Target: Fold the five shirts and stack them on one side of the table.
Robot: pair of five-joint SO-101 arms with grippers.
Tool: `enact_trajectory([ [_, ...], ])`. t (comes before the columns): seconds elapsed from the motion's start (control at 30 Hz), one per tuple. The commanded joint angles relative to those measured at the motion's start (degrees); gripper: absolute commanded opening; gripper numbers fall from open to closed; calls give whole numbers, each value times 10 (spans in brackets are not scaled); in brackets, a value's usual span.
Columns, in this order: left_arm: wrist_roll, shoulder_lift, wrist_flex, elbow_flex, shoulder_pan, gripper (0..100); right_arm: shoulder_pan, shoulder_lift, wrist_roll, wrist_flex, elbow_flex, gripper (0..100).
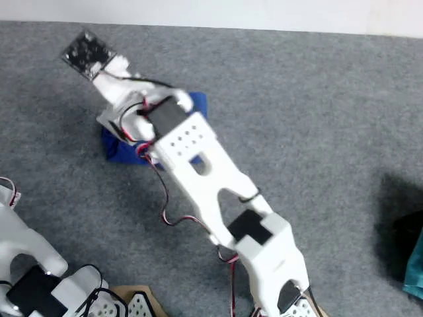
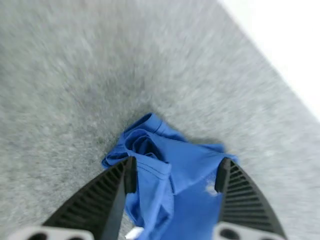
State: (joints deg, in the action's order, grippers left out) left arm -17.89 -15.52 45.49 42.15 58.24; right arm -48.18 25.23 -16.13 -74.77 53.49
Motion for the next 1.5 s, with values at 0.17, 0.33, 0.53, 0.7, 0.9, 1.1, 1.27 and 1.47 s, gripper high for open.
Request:
enact_trajectory([
  [0.17, -1, -19, 3, -48, -197, 7, 133, -124, -9, -266, 226, 14],
  [0.33, -1, -18, 91, -165, -305, 6, 225, -195, 54, -264, 124, 8],
  [0.53, -3, 36, 196, -318, -393, 6, 258, -360, 51, -263, -139, 8],
  [0.7, -4, 152, 229, -436, -465, 6, 279, -509, 51, -225, -437, 8],
  [0.9, -2, 259, 233, -519, -560, 6, 342, -717, 55, 74, -935, 8],
  [1.1, -1, 308, 235, -523, -597, 6, 314, -870, 55, 297, -1253, 8],
  [1.27, -1, 344, 239, -518, -596, 6, 313, -893, 60, 312, -1277, 8],
  [1.47, -1, 347, 287, -523, -574, 6, 313, -877, 77, 312, -1276, 8],
])
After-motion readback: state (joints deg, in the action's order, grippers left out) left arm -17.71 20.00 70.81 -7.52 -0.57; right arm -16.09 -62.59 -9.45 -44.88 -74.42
